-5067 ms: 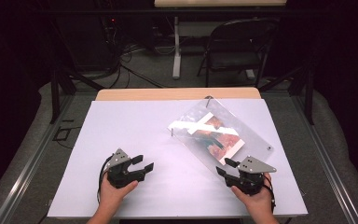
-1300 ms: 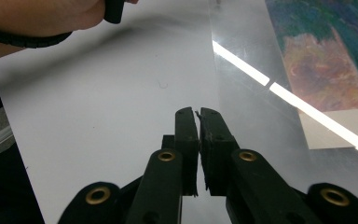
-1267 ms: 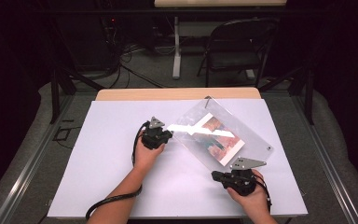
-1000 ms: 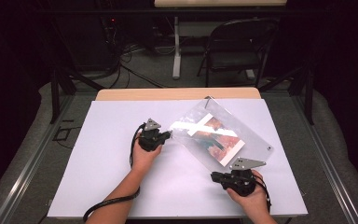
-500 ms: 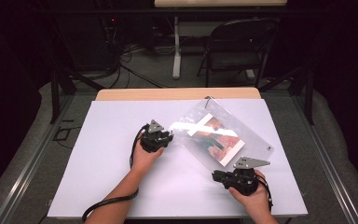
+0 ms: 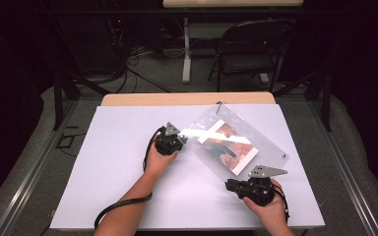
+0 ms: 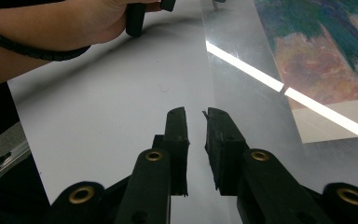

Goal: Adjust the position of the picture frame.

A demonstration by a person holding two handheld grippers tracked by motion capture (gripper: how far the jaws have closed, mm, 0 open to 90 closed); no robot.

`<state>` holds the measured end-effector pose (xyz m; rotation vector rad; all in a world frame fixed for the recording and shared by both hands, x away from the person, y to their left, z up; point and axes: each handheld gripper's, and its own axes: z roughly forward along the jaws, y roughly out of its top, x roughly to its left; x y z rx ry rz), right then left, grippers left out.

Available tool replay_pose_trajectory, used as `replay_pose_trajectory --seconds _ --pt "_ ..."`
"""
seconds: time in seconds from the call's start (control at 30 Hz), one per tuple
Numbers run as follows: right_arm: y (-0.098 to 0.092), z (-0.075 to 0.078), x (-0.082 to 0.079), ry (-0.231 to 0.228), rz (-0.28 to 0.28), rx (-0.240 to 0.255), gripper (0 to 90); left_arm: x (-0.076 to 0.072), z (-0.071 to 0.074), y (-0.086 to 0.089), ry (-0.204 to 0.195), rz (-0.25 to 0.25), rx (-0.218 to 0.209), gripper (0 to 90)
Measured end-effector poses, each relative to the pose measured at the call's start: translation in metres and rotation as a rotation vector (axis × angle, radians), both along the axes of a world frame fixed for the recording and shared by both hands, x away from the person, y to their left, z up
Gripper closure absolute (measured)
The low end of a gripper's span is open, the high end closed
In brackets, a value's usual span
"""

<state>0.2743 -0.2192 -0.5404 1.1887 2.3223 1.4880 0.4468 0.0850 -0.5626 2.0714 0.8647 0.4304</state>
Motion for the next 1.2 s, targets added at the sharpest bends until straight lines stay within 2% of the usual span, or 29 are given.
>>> replay_pose_trajectory --seconds 0.2,0.37,0.6,0.8,1.0,1.13,1.2 --pt "0.001 0.0 0.001 -0.003 0.007 -0.005 78.3 -0.001 -0.001 0.0 -0.004 0.01 -0.011 82.1" --pt "0.004 -0.001 0.0 0.001 0.017 -0.005 78.7 -0.002 0.002 0.002 0.012 0.01 -0.023 82.0" --pt "0.012 0.001 -0.002 -0.006 0.046 -0.061 82.7 -0.01 0.007 0.004 0.012 -0.013 -0.021 81.9" --pt "0.017 0.002 0.002 0.062 0.04 -0.051 90.0 -0.02 0.015 0.008 0.001 -0.035 -0.044 81.9" --pt "0.019 0.003 0.003 0.073 0.023 -0.092 90.0 -0.031 0.025 0.009 -0.008 -0.055 -0.055 82.3" --pt "0.019 0.003 0.003 0.08 0.012 -0.098 90.0 -0.036 0.031 0.009 -0.016 -0.065 -0.061 82.5" --pt "0.02 0.004 0.003 0.084 0.01 -0.124 90.0 -0.038 0.032 0.009 -0.015 -0.069 -0.06 82.7"
